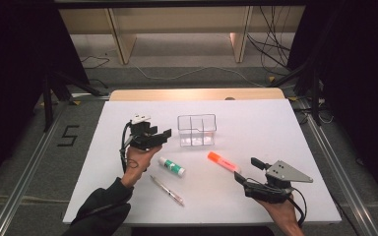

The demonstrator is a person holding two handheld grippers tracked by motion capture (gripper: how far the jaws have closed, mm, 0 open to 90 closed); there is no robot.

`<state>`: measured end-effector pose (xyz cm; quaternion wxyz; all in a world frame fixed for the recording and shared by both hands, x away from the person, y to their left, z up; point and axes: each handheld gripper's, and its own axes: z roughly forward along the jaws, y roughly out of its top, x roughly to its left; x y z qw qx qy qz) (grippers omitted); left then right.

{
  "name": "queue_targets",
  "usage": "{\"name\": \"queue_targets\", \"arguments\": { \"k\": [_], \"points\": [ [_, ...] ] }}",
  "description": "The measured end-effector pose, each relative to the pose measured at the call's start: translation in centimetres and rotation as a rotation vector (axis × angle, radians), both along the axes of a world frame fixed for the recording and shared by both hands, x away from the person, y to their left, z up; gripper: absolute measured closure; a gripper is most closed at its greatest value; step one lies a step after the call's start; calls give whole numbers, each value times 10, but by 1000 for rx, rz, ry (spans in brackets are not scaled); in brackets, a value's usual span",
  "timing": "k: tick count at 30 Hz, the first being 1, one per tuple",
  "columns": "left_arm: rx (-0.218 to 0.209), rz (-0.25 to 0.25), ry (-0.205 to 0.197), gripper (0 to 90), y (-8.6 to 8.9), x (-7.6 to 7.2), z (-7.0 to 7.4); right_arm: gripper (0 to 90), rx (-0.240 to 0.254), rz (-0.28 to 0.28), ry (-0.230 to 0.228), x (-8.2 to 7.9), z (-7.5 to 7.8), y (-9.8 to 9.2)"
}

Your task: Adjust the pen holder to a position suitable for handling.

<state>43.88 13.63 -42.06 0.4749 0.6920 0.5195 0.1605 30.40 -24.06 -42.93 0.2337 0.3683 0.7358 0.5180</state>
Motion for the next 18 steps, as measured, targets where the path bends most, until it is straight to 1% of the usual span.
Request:
{"name": "queue_targets", "arguments": {
  "k": [3,4,6,8,10,16,18],
  "points": [
    [3,-25,-10,336,1,-7,3,256,0,3,-2,0,0,1],
    [0,-37,-13,331,0,-10,5,256,-3,1,5,0,0,1],
    [-4,-46,-17,322,-1,-14,6,256,-4,1,5,0,0,1],
    [6,-64,-26,312,-2,-19,9,256,-4,2,4,0,0,1],
    [5,-77,-35,302,-3,-23,11,256,-1,3,2,0,0,1],
    [6,-92,-38,274,-2,-34,14,256,-7,7,1,0,0,0],
    [7,-89,-39,259,0,-38,15,256,-12,4,5,0,0,1]
  ]
}}
